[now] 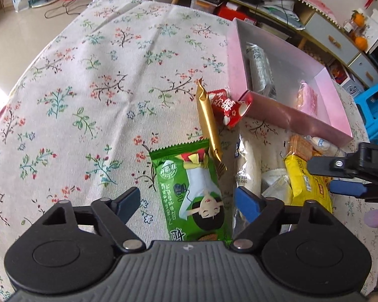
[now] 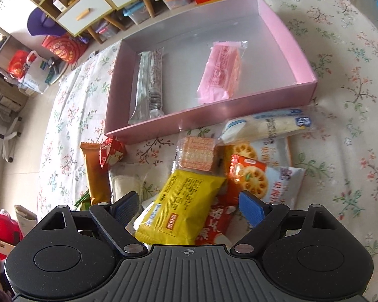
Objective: Organize snacks
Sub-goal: 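Grasp the green chip bag with the left gripper while the right grasps the yellow biscuit packet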
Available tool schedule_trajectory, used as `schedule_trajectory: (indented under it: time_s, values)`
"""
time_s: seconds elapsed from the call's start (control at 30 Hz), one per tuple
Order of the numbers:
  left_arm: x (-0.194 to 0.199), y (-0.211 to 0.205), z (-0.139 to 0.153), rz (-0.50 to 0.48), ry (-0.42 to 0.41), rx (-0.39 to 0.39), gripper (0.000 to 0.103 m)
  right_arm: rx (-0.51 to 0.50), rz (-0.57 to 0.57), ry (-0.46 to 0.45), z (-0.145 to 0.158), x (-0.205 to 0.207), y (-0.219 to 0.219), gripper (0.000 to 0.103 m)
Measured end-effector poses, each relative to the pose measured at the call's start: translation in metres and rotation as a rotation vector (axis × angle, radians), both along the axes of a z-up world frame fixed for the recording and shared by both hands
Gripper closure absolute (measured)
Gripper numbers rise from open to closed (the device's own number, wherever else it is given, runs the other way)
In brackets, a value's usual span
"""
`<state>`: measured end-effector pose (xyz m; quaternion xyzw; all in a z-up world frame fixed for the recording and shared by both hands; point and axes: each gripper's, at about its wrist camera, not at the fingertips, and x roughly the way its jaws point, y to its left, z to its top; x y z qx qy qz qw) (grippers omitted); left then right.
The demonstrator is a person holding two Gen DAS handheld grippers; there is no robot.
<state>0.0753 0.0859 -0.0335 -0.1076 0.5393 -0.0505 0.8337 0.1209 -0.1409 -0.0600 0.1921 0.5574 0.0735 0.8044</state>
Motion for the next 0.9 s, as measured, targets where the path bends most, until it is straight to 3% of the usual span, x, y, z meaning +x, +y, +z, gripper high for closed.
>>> schedule_trajectory:
  time_s: [0.23, 0.47, 0.53, 0.77, 0.9]
  values:
    - [-0.004, 0.008, -0.006, 0.022, 0.033, -0.069, 0.043, -0.080, 0.002, 0.001, -0.010, 0.006, 0.021, 0.015]
    - [-0.006, 0.014, -0.007, 0.040, 0.038, -0.105, 0.049, -0.147, 0.013, -0.022, -0.012, 0.006, 0.032, 0.017]
    - [-0.007, 0.015, -0.006, 0.038, 0.033, -0.112, 0.056, -0.162, 0.018, -0.024, -0.013, 0.005, 0.033, 0.023]
    - [-0.007, 0.014, -0.004, 0.027, 0.022, -0.097, 0.060, -0.144, 0.040, -0.021, -0.013, 0.004, 0.029, 0.051]
    - [-0.007, 0.013, -0.001, 0.012, 0.014, -0.082, 0.061, -0.137, 0.052, -0.038, -0.008, 0.002, 0.024, 0.051]
